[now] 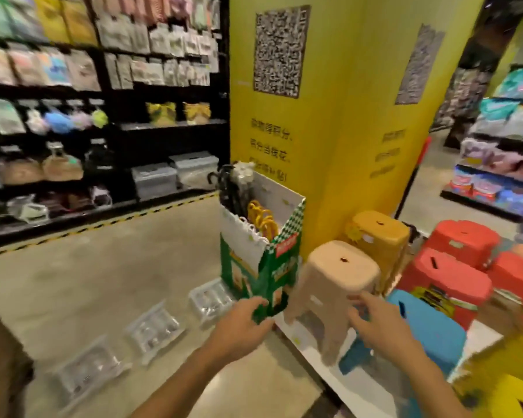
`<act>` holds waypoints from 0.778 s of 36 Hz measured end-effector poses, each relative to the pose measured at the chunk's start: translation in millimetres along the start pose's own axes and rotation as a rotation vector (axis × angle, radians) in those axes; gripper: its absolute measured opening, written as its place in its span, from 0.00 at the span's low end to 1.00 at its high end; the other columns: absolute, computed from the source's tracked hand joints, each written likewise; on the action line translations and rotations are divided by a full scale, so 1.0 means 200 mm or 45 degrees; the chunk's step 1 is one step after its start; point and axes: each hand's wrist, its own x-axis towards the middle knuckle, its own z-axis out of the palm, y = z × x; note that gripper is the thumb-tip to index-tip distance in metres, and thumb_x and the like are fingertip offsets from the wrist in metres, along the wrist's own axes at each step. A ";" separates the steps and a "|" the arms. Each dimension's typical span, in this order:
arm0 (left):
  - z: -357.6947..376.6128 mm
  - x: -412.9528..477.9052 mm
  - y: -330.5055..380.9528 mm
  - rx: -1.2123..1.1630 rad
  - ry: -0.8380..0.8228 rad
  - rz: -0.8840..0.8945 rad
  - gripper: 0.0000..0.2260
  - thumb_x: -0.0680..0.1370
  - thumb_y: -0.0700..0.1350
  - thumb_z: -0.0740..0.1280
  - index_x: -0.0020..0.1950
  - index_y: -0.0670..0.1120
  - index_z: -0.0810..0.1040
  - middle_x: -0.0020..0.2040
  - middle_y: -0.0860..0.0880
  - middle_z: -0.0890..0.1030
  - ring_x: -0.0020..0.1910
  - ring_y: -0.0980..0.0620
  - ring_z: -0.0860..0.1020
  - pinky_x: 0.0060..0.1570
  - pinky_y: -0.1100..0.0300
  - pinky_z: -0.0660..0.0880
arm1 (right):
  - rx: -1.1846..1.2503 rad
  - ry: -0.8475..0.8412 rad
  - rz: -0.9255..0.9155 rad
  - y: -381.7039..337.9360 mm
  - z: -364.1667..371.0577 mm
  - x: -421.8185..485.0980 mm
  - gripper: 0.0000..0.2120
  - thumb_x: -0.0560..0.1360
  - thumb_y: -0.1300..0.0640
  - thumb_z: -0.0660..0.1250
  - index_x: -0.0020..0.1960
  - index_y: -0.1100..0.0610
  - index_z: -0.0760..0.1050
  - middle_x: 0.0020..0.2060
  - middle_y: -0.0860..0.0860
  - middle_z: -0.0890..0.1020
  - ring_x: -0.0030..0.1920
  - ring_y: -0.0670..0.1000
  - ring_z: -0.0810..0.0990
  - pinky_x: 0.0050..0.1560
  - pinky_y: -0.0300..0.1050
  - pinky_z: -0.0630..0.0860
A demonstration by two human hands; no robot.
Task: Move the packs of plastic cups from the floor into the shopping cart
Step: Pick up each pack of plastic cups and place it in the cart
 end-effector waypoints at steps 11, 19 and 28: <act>-0.34 -0.18 -0.46 -0.047 0.520 -0.559 0.19 0.76 0.58 0.64 0.65 0.56 0.73 0.61 0.60 0.75 0.62 0.58 0.73 0.62 0.59 0.69 | -0.017 -0.331 -0.567 -0.65 0.31 0.50 0.20 0.82 0.47 0.64 0.73 0.50 0.73 0.66 0.46 0.80 0.65 0.48 0.79 0.63 0.44 0.78; -0.64 -0.27 -0.82 0.012 0.690 -0.739 0.20 0.79 0.56 0.63 0.69 0.53 0.71 0.66 0.54 0.75 0.65 0.57 0.72 0.61 0.61 0.69 | -0.042 -0.497 -0.787 -1.19 0.62 0.70 0.20 0.82 0.45 0.63 0.72 0.46 0.73 0.63 0.48 0.82 0.56 0.47 0.81 0.57 0.43 0.78; -1.20 -0.19 -1.33 0.141 0.768 -0.756 0.20 0.79 0.54 0.64 0.70 0.53 0.70 0.68 0.54 0.73 0.66 0.56 0.72 0.61 0.63 0.66 | -0.193 -0.463 -0.927 -1.91 0.94 0.89 0.21 0.82 0.46 0.62 0.74 0.47 0.71 0.67 0.47 0.80 0.66 0.48 0.78 0.65 0.45 0.75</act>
